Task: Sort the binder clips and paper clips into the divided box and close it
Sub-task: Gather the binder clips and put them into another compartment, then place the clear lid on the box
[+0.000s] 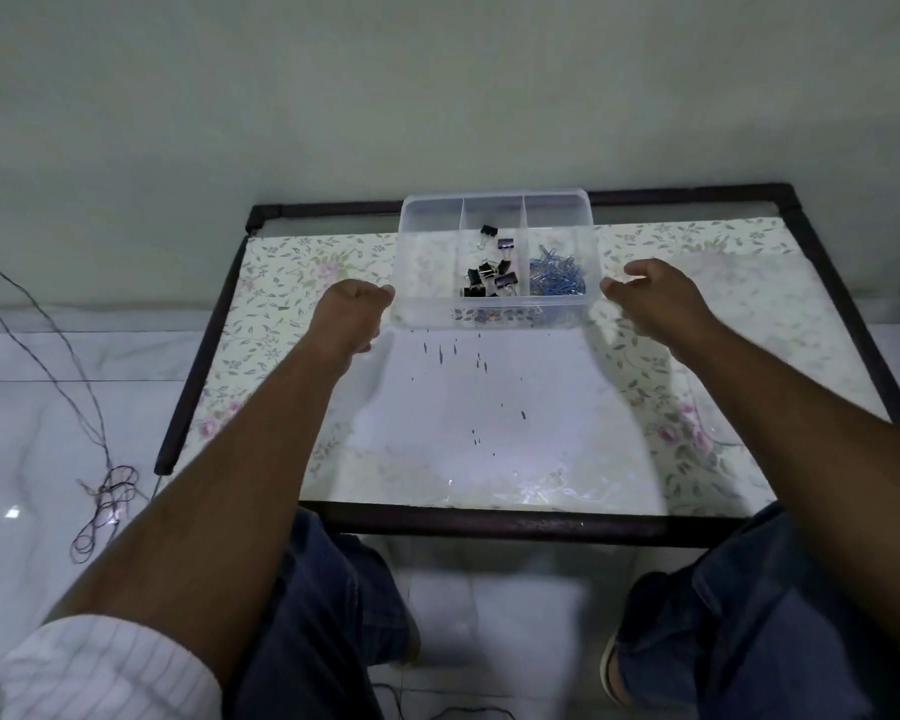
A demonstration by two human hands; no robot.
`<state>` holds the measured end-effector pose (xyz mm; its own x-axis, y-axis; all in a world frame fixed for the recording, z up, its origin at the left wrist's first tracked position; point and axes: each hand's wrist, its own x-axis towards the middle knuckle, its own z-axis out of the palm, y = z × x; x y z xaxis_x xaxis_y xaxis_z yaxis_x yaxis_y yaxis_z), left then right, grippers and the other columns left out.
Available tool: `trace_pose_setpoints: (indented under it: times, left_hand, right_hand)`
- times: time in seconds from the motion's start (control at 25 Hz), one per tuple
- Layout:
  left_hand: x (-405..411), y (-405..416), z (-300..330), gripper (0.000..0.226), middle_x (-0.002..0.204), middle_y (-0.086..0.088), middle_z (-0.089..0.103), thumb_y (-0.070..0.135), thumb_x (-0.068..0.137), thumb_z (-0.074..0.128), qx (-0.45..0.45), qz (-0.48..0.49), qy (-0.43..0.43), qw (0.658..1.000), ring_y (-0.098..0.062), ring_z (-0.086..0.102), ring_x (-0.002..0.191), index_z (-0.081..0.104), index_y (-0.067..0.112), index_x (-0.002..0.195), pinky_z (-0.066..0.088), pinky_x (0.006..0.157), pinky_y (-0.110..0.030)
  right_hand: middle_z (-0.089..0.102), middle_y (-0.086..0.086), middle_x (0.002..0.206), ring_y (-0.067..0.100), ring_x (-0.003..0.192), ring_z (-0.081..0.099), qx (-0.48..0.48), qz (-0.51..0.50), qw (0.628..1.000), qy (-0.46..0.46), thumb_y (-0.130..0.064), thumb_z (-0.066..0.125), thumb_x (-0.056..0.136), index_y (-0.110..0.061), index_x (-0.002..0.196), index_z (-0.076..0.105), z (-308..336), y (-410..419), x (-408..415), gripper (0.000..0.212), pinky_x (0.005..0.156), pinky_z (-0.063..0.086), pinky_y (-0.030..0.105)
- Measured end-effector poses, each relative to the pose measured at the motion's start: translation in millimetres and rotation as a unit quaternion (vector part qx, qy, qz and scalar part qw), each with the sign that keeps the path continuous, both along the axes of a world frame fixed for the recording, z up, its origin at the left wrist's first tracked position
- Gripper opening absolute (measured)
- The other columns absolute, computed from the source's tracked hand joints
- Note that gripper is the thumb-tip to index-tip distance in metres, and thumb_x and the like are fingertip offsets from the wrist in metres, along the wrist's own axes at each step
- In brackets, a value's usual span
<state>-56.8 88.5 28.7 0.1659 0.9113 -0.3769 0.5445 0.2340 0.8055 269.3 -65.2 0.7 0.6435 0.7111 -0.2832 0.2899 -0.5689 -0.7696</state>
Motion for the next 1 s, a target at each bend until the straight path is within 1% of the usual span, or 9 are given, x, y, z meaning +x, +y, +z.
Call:
trace_pose_setpoints:
  times: [0.08,0.16,0.32,0.44,0.52,0.64,0.76,0.92,1.0]
  left_hand:
    - [7,9,-7,0.025,0.103,-0.002,0.066,0.039,0.101,0.061,-0.014,-0.012,-0.015,1.0,-0.023,0.066,0.09,0.066,0.021,0.117,0.054,0.079,-0.035]
    - [13,15,-15,0.023,0.109,-0.002,0.066,0.036,0.102,0.06,-0.032,-0.014,-0.037,0.999,-0.022,0.067,0.09,0.065,0.024,0.121,0.056,0.087,-0.037]
    - [17,22,-29,0.027,0.113,-0.008,0.069,0.022,0.102,0.062,-0.043,0.012,-0.085,0.995,-0.023,0.069,0.089,0.062,0.023,0.129,0.059,0.088,-0.035]
    - [15,21,-32,0.025,0.107,-0.008,0.068,0.017,0.1,0.064,-0.056,0.024,-0.109,0.992,-0.025,0.071,0.091,0.062,0.024,0.125,0.059,0.095,-0.039]
    - [13,15,-32,0.024,0.104,-0.008,0.068,0.016,0.1,0.065,-0.062,0.028,-0.112,0.991,-0.025,0.071,0.09,0.063,0.022,0.123,0.059,0.094,-0.039]
    - [8,-1,-30,0.022,0.102,-0.008,0.068,0.013,0.1,0.064,-0.068,0.036,-0.113,0.991,-0.027,0.069,0.089,0.063,0.021,0.121,0.059,0.094,-0.04]
    - [0,-21,-28,0.031,0.099,-0.006,0.07,0.012,0.099,0.064,-0.076,0.026,-0.106,0.991,-0.027,0.07,0.088,0.063,0.017,0.13,0.059,0.093,-0.041]
    - [-10,-46,-26,0.034,0.109,-0.01,0.07,0.013,0.1,0.063,-0.079,0.027,-0.099,0.992,-0.026,0.07,0.083,0.061,0.017,0.134,0.059,0.082,-0.035]
    - [-13,-58,-26,0.033,0.112,-0.013,0.069,0.013,0.101,0.062,-0.079,0.034,-0.098,0.992,-0.025,0.07,0.081,0.061,0.017,0.134,0.059,0.081,-0.035]
  right_hand:
    - [0.069,0.005,0.126,0.025,0.095,0.076,0.008,0.002,0.999,0.036,-0.05,0.067,0.095,-0.02,0.149,0.052,-6,10,1,0.063,0.093,0.061,0.048]
    - [0.069,0.004,0.128,0.023,0.092,0.078,0.011,0.007,0.998,0.065,-0.048,0.064,0.097,-0.025,0.149,0.052,-12,18,0,0.059,0.087,0.062,0.044]
    - [0.072,0.001,0.123,0.021,0.085,0.078,0.024,0.038,0.995,0.087,-0.038,0.058,0.102,-0.03,0.136,0.061,-15,22,-4,0.035,0.086,0.062,0.045]
    - [0.073,0.002,0.12,0.02,0.082,0.078,0.028,0.037,0.995,0.083,-0.035,0.057,0.102,-0.029,0.131,0.064,-12,17,-4,0.03,0.077,0.06,0.039]
    - [0.074,0.004,0.117,0.021,0.083,0.077,0.022,0.041,0.996,0.081,-0.033,0.057,0.102,-0.028,0.13,0.063,-10,9,-6,0.029,0.074,0.059,0.039]
    - [0.073,0.005,0.116,0.023,0.088,0.078,0.003,0.059,0.995,0.082,-0.03,0.058,0.104,-0.024,0.139,0.058,-4,-6,-9,0.036,0.08,0.062,0.041]
    - [0.074,0.007,0.113,0.026,0.091,0.078,-0.021,0.073,0.995,0.07,-0.03,0.059,0.104,-0.021,0.142,0.056,3,-26,-13,0.039,0.083,0.063,0.045]
    - [0.075,0.009,0.111,0.026,0.085,0.078,-0.054,0.1,0.993,0.014,-0.032,0.059,0.103,-0.02,0.141,0.056,5,-50,-22,0.04,0.076,0.063,0.044]
    - [0.076,0.01,0.107,0.027,0.084,0.077,-0.067,0.108,0.992,-0.022,-0.032,0.058,0.102,-0.018,0.142,0.056,3,-59,-27,0.042,0.076,0.063,0.044]
